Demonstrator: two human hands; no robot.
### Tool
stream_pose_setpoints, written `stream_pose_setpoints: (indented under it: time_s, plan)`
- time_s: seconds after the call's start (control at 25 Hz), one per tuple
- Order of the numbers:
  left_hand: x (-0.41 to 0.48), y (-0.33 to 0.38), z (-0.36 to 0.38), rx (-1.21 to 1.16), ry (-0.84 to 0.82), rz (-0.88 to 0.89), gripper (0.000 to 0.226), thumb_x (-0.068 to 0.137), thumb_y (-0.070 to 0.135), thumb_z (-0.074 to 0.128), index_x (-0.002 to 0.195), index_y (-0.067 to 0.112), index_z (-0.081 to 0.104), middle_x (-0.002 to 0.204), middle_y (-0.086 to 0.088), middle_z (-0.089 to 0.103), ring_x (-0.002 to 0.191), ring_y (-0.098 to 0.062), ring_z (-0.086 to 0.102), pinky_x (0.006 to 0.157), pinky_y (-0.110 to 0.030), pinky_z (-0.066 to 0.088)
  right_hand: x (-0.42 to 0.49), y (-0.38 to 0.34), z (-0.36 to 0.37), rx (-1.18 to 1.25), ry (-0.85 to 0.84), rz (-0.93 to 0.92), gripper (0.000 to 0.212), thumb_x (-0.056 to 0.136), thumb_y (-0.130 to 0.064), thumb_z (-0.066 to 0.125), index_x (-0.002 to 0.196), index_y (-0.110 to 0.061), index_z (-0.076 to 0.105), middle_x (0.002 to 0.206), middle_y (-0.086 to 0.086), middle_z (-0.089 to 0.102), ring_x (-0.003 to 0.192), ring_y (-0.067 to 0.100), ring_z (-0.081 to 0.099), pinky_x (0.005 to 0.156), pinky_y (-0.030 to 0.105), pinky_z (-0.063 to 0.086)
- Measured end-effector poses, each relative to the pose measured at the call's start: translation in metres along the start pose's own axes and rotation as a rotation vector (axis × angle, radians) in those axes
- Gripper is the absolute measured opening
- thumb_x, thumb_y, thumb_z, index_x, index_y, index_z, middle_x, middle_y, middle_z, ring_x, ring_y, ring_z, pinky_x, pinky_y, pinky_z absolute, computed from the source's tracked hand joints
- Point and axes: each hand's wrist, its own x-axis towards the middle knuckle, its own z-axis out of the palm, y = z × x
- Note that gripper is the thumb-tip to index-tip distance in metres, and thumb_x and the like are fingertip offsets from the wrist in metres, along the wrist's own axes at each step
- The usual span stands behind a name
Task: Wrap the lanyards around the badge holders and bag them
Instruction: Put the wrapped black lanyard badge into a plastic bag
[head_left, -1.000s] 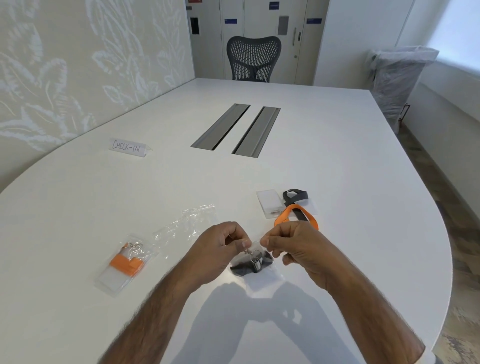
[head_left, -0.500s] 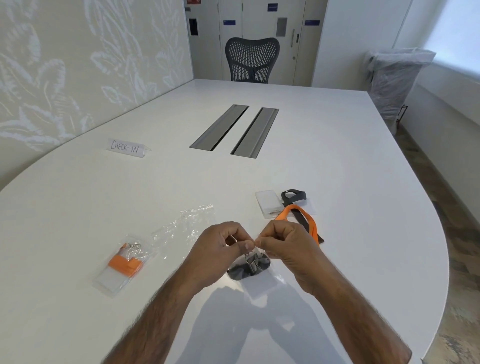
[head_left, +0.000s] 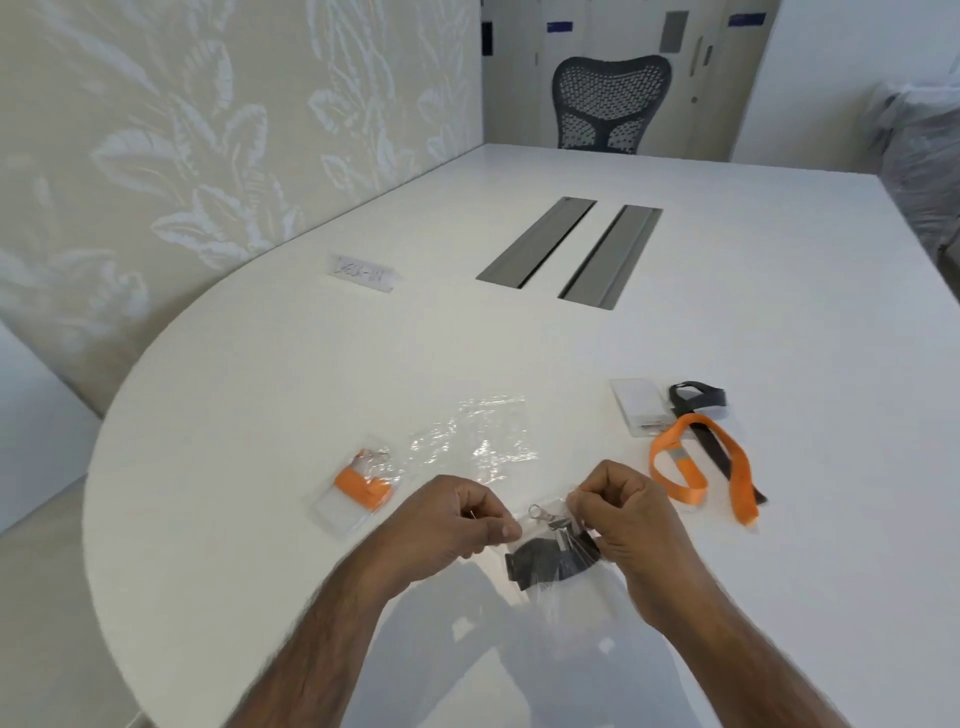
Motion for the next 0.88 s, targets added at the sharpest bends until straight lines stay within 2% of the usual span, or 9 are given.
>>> stream_pose_setpoints:
  time_s: [0.12, 0.28, 0.44, 0.52, 0.6, 0.68, 0.76, 0.88]
  plan:
    - [-0.007, -0.021, -0.021, -0.035, 0.143, -0.054, 0.015, 0.086, 0.029, 0.081, 0.081, 0.016, 0.078, 0.067, 0.006, 0.066, 0.063, -0.009, 0.054, 0.066, -0.024, 0.047, 0.000, 0.007, 0.031, -0.004, -0.027, 0.048, 0.018, 0.084, 0.006, 0.061, 0.069, 0.000, 0.056, 0.068, 0.013, 0.059, 0.062, 0.021, 0.061, 0.058, 0.039, 0.059]
    - [-0.011, -0.050, -0.051, -0.171, 0.378, -0.135, 0.016, 0.087, 0.021, 0.080, 0.077, 0.010, 0.075, 0.070, -0.001, 0.068, 0.057, -0.012, 0.056, 0.058, -0.027, 0.047, -0.001, 0.014, 0.081, -0.075, -0.085, 0.108, 0.010, 0.083, 0.006, 0.059, 0.080, 0.012, 0.052, 0.068, 0.020, 0.065, 0.064, 0.034, 0.073, 0.061, 0.045, 0.064]
    - [-0.007, -0.071, -0.090, -0.130, 0.507, -0.151, 0.014, 0.088, 0.019, 0.078, 0.079, 0.010, 0.076, 0.063, 0.003, 0.068, 0.058, -0.015, 0.057, 0.058, -0.029, 0.047, 0.010, 0.021, 0.131, -0.131, -0.086, 0.145, 0.008, 0.082, 0.003, 0.058, 0.078, 0.009, 0.054, 0.063, 0.014, 0.066, 0.060, 0.024, 0.072, 0.070, 0.049, 0.065]
    - [-0.003, -0.074, -0.106, -0.025, 0.533, -0.140, 0.013, 0.088, 0.021, 0.078, 0.077, 0.014, 0.076, 0.067, 0.006, 0.072, 0.062, -0.015, 0.061, 0.062, -0.028, 0.047, 0.017, 0.020, 0.149, -0.151, -0.101, 0.154, 0.009, 0.083, 0.000, 0.058, 0.075, -0.001, 0.056, 0.066, 0.016, 0.066, 0.059, 0.023, 0.071, 0.067, 0.048, 0.062]
    - [0.003, -0.075, -0.119, 0.093, 0.558, -0.142, 0.013, 0.088, 0.022, 0.077, 0.076, 0.018, 0.075, 0.073, 0.006, 0.074, 0.068, -0.013, 0.065, 0.064, -0.028, 0.048, 0.023, 0.021, 0.164, -0.274, -0.103, 0.125, 0.012, 0.082, -0.005, 0.058, 0.071, -0.009, 0.054, 0.067, 0.016, 0.065, 0.055, 0.019, 0.068, 0.056, 0.041, 0.057]
    - [0.009, -0.075, -0.124, 0.222, 0.558, -0.148, 0.015, 0.088, 0.025, 0.075, 0.074, 0.021, 0.073, 0.072, 0.009, 0.073, 0.071, -0.012, 0.067, 0.068, -0.032, 0.054, 0.027, 0.022, 0.174, -0.442, -0.079, 0.080, 0.015, 0.079, -0.011, 0.057, 0.066, -0.015, 0.051, 0.064, 0.006, 0.059, 0.053, 0.016, 0.060, 0.052, 0.033, 0.045]
    - [0.012, -0.073, -0.122, 0.377, 0.544, -0.162, 0.014, 0.088, 0.030, 0.071, 0.075, 0.024, 0.070, 0.075, 0.012, 0.071, 0.075, -0.012, 0.068, 0.073, -0.033, 0.057, 0.029, 0.024, 0.181, -0.597, -0.050, 0.042, 0.017, 0.077, -0.013, 0.056, 0.062, -0.017, 0.047, 0.065, 0.001, 0.055, 0.054, 0.016, 0.049, 0.052, 0.030, 0.038]
    - [0.015, -0.071, -0.112, 0.541, 0.549, -0.129, 0.009, 0.092, 0.032, 0.065, 0.085, 0.025, 0.067, 0.087, 0.013, 0.070, 0.082, -0.014, 0.066, 0.074, -0.031, 0.053, 0.027, 0.025, 0.186, -0.789, -0.021, -0.011, 0.016, 0.078, -0.017, 0.054, 0.064, -0.015, 0.048, 0.081, 0.003, 0.059, 0.058, 0.019, 0.048, 0.050, 0.029, 0.034]
